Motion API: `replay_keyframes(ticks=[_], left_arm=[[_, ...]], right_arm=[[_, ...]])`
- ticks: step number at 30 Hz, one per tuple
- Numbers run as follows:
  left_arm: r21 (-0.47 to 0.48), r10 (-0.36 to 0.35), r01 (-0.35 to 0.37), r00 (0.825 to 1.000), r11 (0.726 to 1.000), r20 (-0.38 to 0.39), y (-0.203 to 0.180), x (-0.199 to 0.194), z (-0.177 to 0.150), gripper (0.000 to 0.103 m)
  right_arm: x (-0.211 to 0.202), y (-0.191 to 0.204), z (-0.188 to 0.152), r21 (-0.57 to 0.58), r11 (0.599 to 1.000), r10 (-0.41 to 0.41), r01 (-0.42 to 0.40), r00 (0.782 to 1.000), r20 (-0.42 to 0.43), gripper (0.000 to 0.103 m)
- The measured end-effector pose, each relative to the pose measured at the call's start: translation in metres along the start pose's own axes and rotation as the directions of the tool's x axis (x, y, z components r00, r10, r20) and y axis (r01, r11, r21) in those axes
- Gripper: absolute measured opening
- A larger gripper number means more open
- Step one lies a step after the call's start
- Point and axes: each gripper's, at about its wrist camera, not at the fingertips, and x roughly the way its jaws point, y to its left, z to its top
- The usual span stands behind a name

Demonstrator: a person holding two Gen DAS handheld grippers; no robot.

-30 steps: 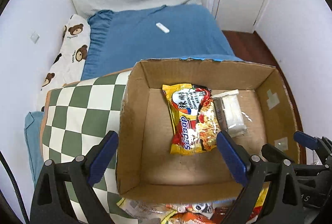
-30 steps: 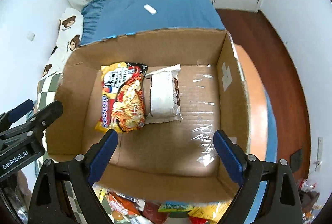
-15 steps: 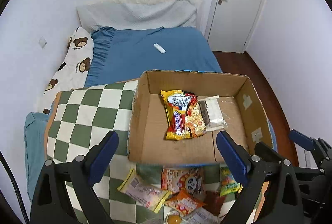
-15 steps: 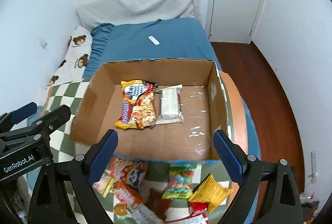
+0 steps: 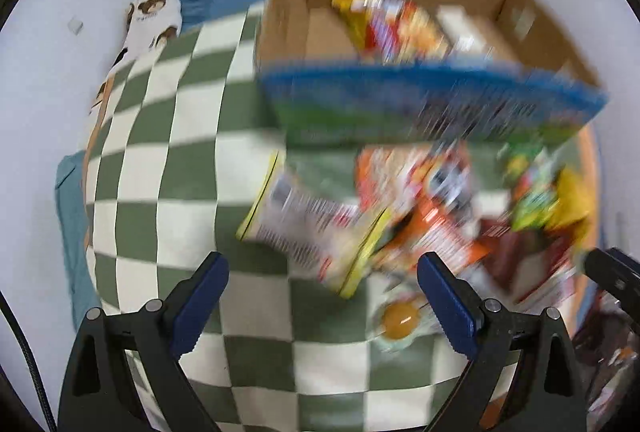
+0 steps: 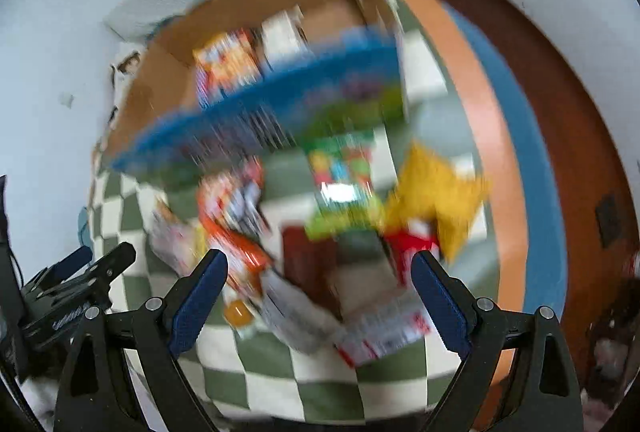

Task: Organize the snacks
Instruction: 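Grasp the orange Cuicuijiao bag with left tool while right tool grasps white snack pack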

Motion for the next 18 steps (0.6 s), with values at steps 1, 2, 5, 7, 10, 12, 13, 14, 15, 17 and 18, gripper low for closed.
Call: replay_keyframes(ticks=[1, 2, 5, 7, 10, 12, 13, 14, 15, 17, 18], left_arm=[[0.007, 0.007, -0.007, 1.0, 1.0, -0.016, 0.0, 0.008, -0.005, 0.097], [0.018, 0.019, -0.019, 0.999, 1.0, -0.026, -0.002, 0.016, -0.012, 0.097], [0.1, 0.024, -0.02, 0.999, 0.995, -0.044, -0.017, 0.032, -0.022, 0.096], [0.176, 0.037, -0.031, 0.999, 0.984, -0.031, -0.034, 0.036, -0.024, 0.097], [0.321, 0.08, -0.076, 0.997, 0.944, 0.002, -0.066, 0.045, -0.025, 0.097], [0.389, 0.099, -0.099, 0.995, 0.916, 0.022, -0.081, 0.049, -0.023, 0.097], [0.421, 0.104, -0.109, 0.994, 0.901, 0.035, -0.089, 0.051, -0.022, 0.097], [0.452, 0.101, -0.11, 0.994, 0.885, 0.043, -0.096, 0.053, -0.021, 0.097], [0.482, 0.095, -0.11, 0.994, 0.869, 0.054, -0.104, 0.055, -0.02, 0.097], [0.517, 0.069, -0.099, 0.995, 0.85, 0.078, -0.114, 0.055, -0.021, 0.084], [0.534, 0.048, -0.08, 0.996, 0.841, 0.073, -0.119, 0.056, -0.022, 0.077]], right_arm=[[0.007, 0.0, -0.009, -0.018, 1.0, -0.003, 0.003, 1.0, -0.012, 0.095], [0.013, 0.002, -0.017, -0.042, 0.999, -0.015, 0.014, 1.0, -0.019, 0.095], [0.039, 0.007, -0.046, -0.062, 0.998, -0.032, 0.028, 0.997, -0.07, 0.092], [0.053, 0.007, -0.059, -0.022, 1.0, 0.005, -0.008, 0.994, -0.113, 0.086], [0.074, 0.004, -0.082, 0.054, 0.997, 0.059, -0.051, 0.984, -0.166, 0.077], [0.075, 0.011, -0.092, 0.008, 1.0, 0.019, -0.018, 0.988, -0.155, 0.077], [0.072, 0.016, -0.096, -0.036, 0.999, -0.008, 0.003, 0.99, -0.139, 0.077], [0.068, 0.021, -0.1, -0.09, 0.996, -0.037, 0.027, 0.993, -0.115, 0.077], [0.065, 0.024, -0.103, -0.122, 0.992, -0.054, 0.042, 0.993, -0.1, 0.077], [0.057, 0.029, -0.105, -0.188, 0.979, -0.094, 0.079, 0.993, -0.069, 0.077], [0.055, 0.032, -0.107, -0.211, 0.973, -0.108, 0.093, 0.992, -0.06, 0.077]])
